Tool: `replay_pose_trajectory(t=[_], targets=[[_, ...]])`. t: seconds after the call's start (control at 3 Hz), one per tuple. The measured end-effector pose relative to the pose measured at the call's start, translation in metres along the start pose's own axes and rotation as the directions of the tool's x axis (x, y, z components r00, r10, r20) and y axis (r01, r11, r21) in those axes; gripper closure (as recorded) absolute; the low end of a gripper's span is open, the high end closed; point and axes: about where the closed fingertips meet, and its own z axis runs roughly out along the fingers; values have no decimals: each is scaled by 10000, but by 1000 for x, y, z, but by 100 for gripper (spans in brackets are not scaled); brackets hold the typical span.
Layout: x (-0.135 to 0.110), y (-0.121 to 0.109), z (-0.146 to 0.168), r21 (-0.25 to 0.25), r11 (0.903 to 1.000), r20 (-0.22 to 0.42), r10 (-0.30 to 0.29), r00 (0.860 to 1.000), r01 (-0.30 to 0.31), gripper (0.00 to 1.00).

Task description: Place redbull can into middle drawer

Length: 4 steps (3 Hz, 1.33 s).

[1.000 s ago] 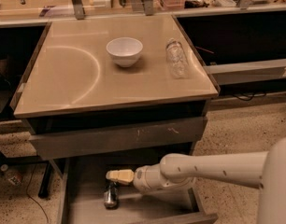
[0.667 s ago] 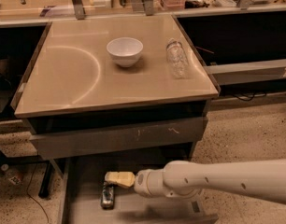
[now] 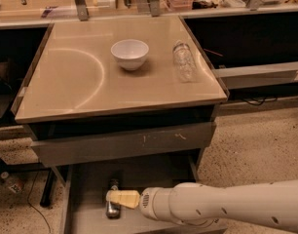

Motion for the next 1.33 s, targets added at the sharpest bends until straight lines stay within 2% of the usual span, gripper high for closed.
replay_pose_trajectory(t=[0.33, 0.67, 1.0, 1.33], targets=[[-1, 2, -3, -44, 10000, -113, 18, 9999, -19, 0], [4, -17, -37, 529, 9950, 33, 851, 9964, -851, 0], [8, -47, -98, 1560, 9677, 921, 1853, 9783, -1980, 0], [15, -91, -157, 2625, 9199, 2077, 2411, 9480, -2914, 0]])
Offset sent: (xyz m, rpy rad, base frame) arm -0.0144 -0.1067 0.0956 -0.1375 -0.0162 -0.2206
